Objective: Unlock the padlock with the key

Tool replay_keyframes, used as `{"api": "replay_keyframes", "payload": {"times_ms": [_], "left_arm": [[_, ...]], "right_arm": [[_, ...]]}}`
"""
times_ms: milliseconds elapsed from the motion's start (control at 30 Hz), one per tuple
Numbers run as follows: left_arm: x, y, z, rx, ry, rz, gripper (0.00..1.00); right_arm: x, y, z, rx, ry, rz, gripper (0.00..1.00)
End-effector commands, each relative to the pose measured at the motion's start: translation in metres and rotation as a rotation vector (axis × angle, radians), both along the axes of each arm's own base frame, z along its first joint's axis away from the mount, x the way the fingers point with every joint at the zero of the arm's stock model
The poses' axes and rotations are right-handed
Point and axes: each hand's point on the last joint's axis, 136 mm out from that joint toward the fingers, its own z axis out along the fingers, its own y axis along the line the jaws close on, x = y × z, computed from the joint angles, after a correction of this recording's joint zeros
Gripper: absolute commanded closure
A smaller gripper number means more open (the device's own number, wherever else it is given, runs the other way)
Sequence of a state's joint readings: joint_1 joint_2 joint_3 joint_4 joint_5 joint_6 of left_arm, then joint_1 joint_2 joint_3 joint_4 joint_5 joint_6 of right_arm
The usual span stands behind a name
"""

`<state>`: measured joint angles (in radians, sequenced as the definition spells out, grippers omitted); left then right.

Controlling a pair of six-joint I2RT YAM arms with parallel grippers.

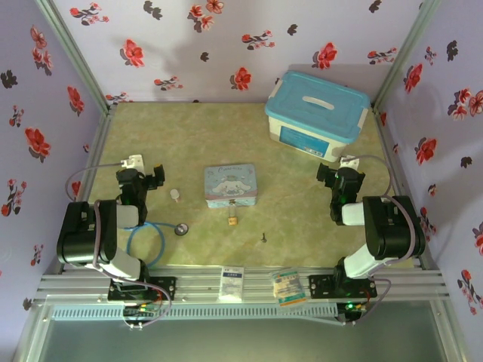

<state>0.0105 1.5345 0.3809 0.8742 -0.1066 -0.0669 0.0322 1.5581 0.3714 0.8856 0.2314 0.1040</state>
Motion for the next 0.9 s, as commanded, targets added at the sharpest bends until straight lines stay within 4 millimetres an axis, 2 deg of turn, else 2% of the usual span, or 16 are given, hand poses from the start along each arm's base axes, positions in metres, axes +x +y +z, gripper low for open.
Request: {"api": "replay_keyframes", "payload": {"times_ms": [0, 300, 433, 567, 667, 767, 867], "left_arm": [[0.005, -0.004, 0.004, 0.024, -0.009, -0.024, 0.0], [0.004, 0.0, 0.008, 0.03, -0.021, -0.004, 0.0], [-0.002, 0.015, 0.032, 0.034, -0.027, 0.093, 0.0], [-0.007, 0.019, 0.06, 0.015, -0.021, 0.126, 0.0], [-0.015, 0.016, 0.086, -0.048, -0.065, 0.134, 0.0], [-0.027, 0.008, 0.113, -0.221, -0.135, 0.135, 0.0], [-0.04, -0.012, 0.136, -0.378, -0.186, 0.053, 0.0]], "right_arm": [[0.005, -0.001, 0.005, -0.007, -0.014, 0.003, 0.01], [0.001, 0.001, 0.009, -0.001, -0.045, 0.017, 0.01], [-0.006, 0.001, 0.024, -0.012, -0.078, 0.017, 0.01], [-0.018, 0.005, 0.052, -0.032, -0.105, 0.022, 0.01], [-0.026, 0.005, 0.076, 0.062, -0.086, -0.01, 0.01], [-0.037, 0.003, 0.091, 0.232, -0.052, -0.084, 0.01], [-0.048, 0.023, 0.093, 0.37, 0.052, -0.007, 0.01]]}}
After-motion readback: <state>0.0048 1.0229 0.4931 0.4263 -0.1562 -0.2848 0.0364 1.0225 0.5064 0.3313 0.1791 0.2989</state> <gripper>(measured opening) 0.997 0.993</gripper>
